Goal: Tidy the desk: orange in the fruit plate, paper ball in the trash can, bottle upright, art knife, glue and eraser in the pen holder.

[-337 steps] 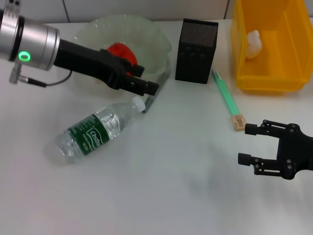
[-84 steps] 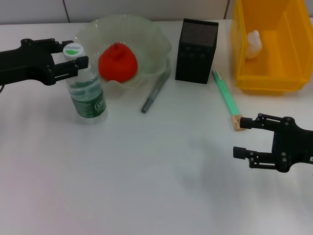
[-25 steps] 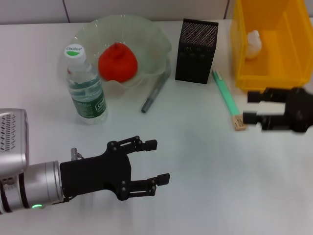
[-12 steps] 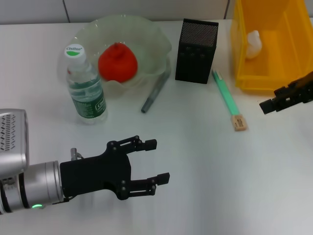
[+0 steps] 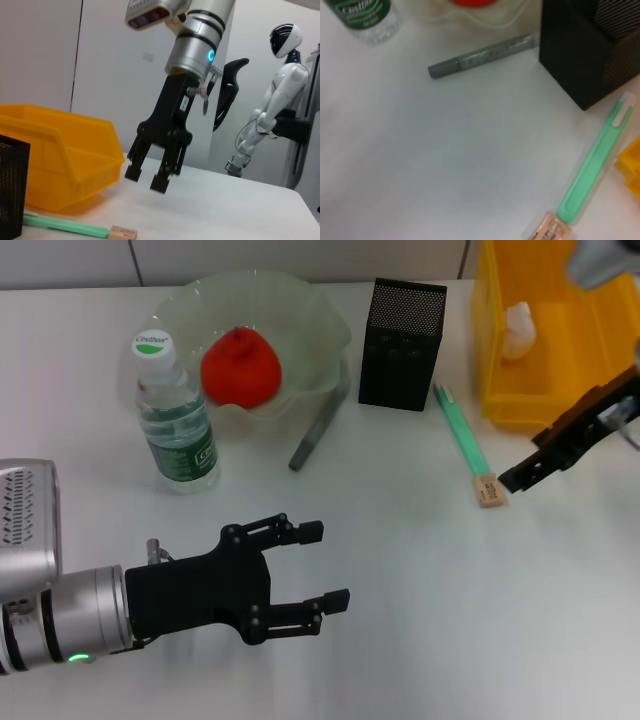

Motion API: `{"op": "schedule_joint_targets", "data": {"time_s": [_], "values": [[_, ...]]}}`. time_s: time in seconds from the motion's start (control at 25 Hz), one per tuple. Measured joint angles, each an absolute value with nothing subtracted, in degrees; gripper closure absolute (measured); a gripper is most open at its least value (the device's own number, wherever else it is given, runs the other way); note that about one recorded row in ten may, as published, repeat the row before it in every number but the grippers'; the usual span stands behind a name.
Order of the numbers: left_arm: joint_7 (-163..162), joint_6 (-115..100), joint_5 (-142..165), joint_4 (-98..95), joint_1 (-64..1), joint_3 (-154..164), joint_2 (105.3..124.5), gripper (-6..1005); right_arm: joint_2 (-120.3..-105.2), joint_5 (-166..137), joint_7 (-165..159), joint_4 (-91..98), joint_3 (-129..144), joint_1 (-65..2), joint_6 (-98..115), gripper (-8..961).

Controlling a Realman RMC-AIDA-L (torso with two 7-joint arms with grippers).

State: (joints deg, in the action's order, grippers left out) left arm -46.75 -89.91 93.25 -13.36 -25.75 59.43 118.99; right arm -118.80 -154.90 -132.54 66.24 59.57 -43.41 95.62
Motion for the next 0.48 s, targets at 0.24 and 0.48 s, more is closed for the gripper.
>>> {"op": "schedule_joint_targets", "data": {"time_s": [0.24,0.48], "values": [[-46.8,-89.6,93.2,-13.3,-25.8,59.2,119.00,193,-118.97,-154.8,-132.7,61.5,62.9,-43.7,90.5,178],[-46.8,-89.3,93.2,-13.2,-25.9,59.1,119.09,193,-119.20,-154.6,-132.7,58.7,66.3,-43.8,86.6,179]]}}
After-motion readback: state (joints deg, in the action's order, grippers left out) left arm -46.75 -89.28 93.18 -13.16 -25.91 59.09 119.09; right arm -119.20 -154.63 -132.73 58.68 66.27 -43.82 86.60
